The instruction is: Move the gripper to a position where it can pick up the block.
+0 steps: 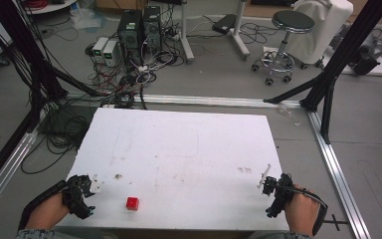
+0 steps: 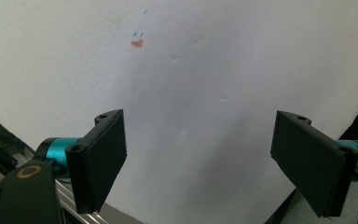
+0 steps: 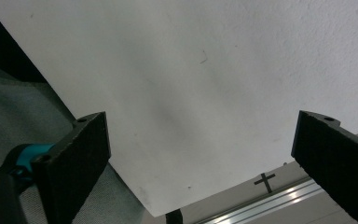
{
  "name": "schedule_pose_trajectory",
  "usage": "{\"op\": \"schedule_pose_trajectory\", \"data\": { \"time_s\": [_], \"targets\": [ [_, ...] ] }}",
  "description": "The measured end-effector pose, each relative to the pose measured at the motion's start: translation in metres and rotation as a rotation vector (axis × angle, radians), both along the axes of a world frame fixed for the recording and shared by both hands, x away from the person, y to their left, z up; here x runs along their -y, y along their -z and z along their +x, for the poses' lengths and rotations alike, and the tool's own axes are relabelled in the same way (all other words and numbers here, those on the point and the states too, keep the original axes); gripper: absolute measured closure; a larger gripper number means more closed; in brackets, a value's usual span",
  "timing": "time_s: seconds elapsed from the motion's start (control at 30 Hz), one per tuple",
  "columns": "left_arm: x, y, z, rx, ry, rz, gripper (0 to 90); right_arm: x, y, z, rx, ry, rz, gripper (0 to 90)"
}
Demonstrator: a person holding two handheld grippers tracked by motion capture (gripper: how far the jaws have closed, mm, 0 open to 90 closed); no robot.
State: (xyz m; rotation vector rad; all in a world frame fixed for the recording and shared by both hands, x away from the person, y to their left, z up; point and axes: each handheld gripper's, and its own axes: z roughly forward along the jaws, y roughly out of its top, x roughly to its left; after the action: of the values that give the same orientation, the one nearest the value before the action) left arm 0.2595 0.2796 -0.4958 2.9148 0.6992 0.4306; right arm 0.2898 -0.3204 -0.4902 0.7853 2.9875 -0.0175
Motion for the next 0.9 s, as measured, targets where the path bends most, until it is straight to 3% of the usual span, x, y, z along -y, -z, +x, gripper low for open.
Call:
{"op": "schedule_pose_trajectory", "data": {
  "time_s": [0.33,0.9],
  "targets": [
    [0.017,-0.001,0.002,0.002,0.123,0.01,17.1,-0.001,-0.002,0.001,0.004,-0.004,0.004,3.6],
    [0.052,-0.007,0.009,-0.036,0.302,0.016,17.0,-0.002,-0.001,0.001,-0.002,-0.008,0.007,3.6]
  ]
}}
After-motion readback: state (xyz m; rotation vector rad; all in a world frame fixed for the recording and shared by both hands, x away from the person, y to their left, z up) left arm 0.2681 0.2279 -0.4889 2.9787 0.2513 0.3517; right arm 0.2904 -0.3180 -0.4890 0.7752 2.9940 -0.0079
